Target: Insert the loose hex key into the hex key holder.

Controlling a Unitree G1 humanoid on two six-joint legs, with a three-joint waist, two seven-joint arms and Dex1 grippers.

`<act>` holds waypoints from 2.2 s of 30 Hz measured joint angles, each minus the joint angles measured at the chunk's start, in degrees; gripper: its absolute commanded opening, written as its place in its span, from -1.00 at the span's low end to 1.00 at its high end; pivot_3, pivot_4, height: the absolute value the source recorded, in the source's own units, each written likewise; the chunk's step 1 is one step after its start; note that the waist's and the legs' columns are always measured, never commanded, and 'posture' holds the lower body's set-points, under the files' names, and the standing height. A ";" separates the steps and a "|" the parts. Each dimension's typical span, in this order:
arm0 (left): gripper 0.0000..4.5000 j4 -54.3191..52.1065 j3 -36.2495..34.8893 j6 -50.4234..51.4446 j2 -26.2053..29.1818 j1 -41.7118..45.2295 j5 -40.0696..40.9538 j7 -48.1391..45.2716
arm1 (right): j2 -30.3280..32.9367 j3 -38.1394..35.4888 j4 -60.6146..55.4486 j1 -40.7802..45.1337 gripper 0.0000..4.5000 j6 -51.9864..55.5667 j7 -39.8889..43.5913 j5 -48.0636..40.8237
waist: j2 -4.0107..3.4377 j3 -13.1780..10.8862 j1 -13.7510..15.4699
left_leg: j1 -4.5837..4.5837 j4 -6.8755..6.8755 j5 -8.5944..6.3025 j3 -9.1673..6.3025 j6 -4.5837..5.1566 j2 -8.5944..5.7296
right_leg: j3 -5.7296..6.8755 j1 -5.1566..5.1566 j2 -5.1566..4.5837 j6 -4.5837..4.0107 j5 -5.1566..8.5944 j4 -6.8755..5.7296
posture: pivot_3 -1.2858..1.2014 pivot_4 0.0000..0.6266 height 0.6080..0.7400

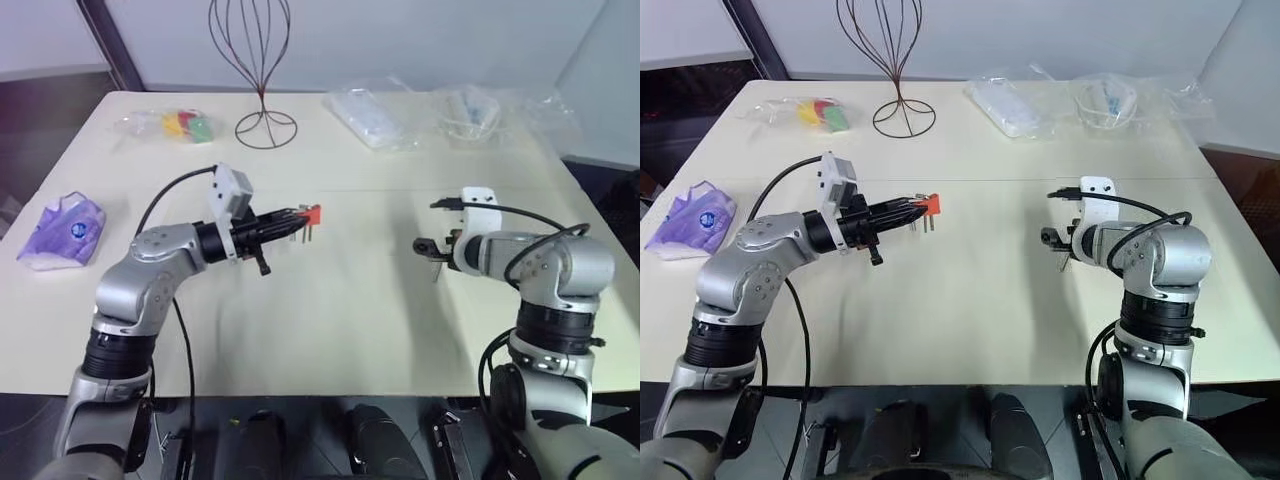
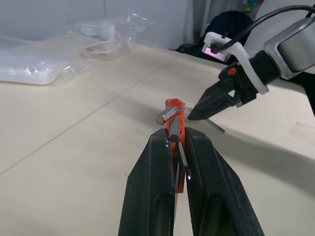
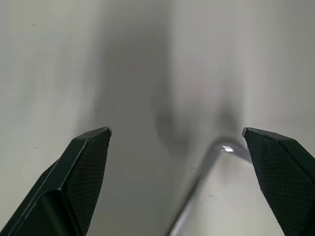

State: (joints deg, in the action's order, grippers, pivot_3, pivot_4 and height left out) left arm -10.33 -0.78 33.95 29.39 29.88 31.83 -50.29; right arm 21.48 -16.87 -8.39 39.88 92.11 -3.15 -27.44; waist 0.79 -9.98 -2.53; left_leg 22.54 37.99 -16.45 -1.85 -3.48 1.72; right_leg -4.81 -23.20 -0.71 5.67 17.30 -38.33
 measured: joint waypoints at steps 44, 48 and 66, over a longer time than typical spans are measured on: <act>-1.00 -0.67 0.10 -0.69 -0.05 -0.03 -0.37 1.15 | 4.57 0.23 17.10 3.63 -0.99 -0.58 -44.92 -44.58 | 0.00 0.00 -0.18 | 0.13 -0.06 -0.01 0.02 0.03 0.05 | -0.02 -0.07 0.12 -0.01 0.01 0.20 | 0.03 -0.52 1.00; -1.00 -0.84 0.14 -0.69 -0.13 -0.02 -0.40 1.47 | 9.20 12.52 3.63 0.37 -0.99 -12.82 -26.45 -33.56 | -0.04 -0.02 -0.06 | 0.54 -0.06 -0.01 -0.02 0.03 0.05 | 0.01 -0.44 0.12 0.02 0.01 0.22 | 0.03 -0.52 1.00; -1.00 3.55 0.54 -1.01 -0.70 4.18 -1.41 1.29 | -12.24 27.46 5.76 -6.49 -0.99 -91.08 29.16 2.40 | -0.02 -0.01 0.01 | 0.75 0.10 0.04 -0.07 -0.07 0.07 | 0.08 -0.65 0.02 0.03 -0.03 0.03 | 0.03 -0.52 1.00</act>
State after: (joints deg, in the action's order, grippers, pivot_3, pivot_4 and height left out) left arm -6.78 -0.24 32.94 28.69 34.05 30.42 -49.00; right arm 9.24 10.58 -2.63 33.38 1.04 26.01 -25.04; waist 0.77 -10.00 -2.52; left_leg 23.29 38.09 -16.40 -1.92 -3.54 1.79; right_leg -4.73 -23.85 -0.70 5.71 17.28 -38.30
